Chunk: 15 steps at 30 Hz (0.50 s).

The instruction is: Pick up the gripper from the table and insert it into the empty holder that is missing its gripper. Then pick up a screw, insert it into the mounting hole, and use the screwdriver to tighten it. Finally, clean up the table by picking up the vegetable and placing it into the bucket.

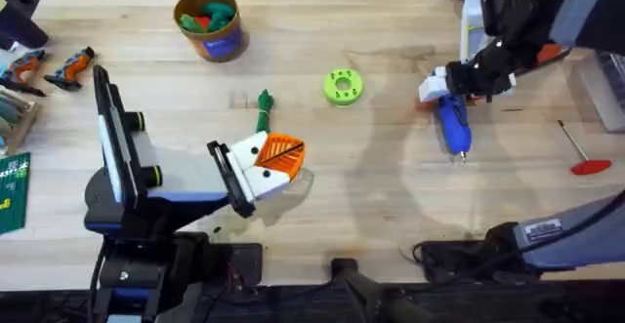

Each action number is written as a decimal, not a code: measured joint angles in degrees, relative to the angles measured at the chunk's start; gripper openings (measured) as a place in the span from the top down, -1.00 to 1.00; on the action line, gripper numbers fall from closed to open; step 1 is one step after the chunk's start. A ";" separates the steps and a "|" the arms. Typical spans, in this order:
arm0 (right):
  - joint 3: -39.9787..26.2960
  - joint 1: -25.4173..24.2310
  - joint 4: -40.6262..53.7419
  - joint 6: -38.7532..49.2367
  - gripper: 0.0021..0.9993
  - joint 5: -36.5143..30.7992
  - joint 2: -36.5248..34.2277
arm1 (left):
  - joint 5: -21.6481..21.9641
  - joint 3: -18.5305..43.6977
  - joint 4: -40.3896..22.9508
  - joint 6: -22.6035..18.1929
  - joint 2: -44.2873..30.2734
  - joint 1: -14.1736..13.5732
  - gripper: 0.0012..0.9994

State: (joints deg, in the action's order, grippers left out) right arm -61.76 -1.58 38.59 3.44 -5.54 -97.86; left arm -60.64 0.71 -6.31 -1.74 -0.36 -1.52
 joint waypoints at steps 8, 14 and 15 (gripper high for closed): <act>-0.02 0.17 -0.04 0.00 -0.16 0.00 -0.12 | 0.00 0.00 -0.01 0.00 0.00 0.00 0.97; -0.02 0.17 -0.65 0.11 0.48 -0.04 -0.24 | 0.00 0.00 -0.02 0.00 0.00 0.00 0.97; -0.02 0.17 -0.86 0.14 0.64 -0.05 -0.29 | 0.00 0.00 -0.02 0.00 0.00 0.00 0.97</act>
State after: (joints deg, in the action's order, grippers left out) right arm -61.78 -1.41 37.73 3.58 -5.58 -98.16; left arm -60.64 0.71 -6.33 -1.74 -0.36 -1.52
